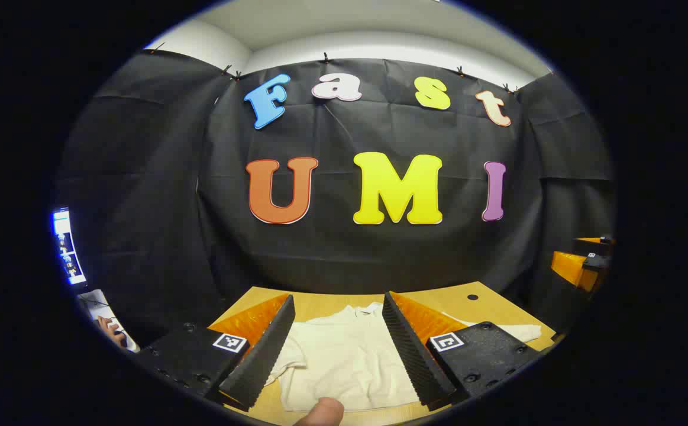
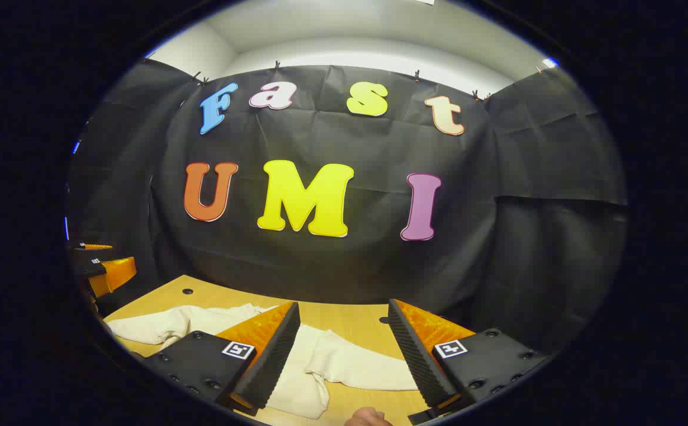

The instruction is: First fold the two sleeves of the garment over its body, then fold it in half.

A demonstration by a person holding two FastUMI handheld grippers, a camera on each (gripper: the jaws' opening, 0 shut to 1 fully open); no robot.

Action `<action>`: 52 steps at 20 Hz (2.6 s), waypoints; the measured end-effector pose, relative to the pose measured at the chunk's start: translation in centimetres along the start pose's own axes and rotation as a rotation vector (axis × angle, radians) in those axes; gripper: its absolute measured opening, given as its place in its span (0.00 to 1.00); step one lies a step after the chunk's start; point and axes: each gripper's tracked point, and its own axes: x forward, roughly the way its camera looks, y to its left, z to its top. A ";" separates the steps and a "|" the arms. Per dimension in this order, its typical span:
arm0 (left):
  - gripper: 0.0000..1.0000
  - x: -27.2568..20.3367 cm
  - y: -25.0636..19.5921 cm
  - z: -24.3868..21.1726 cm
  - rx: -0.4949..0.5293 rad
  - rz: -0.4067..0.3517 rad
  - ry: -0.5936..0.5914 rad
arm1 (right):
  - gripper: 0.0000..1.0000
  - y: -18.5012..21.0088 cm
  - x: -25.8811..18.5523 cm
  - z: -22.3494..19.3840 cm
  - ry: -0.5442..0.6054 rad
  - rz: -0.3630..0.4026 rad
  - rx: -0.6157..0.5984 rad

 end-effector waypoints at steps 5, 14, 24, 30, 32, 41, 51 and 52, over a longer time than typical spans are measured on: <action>0.96 0.6 -0.4 0.2 0.024 -0.011 0.016 | 0.94 0.2 1.5 0.8 -0.019 0.005 -0.016; 0.96 4.1 -0.8 2.4 0.037 -0.028 0.006 | 0.94 1.5 3.2 2.0 -0.043 0.012 0.007; 0.96 5.0 -1.1 2.9 0.043 -0.033 -0.002 | 0.94 1.3 4.7 1.5 -0.033 -0.001 0.032; 0.96 5.0 -2.0 2.7 0.045 -0.040 -0.005 | 0.94 -2.1 6.5 -1.0 0.021 -0.060 0.047; 0.96 5.0 -2.6 2.6 0.047 -0.039 -0.008 | 0.94 -4.3 7.4 -2.1 0.037 -0.096 0.037; 0.96 3.5 -5.1 0.1 0.065 0.010 0.060 | 0.93 -17.8 11.9 -14.2 0.246 -0.255 0.064; 0.96 1.0 -7.9 0.2 0.119 0.100 0.058 | 0.94 -26.5 11.0 -33.6 0.702 -0.395 0.204; 0.96 0.7 -8.2 0.4 0.116 0.114 0.055 | 0.94 -27.3 10.8 -35.0 0.740 -0.409 0.231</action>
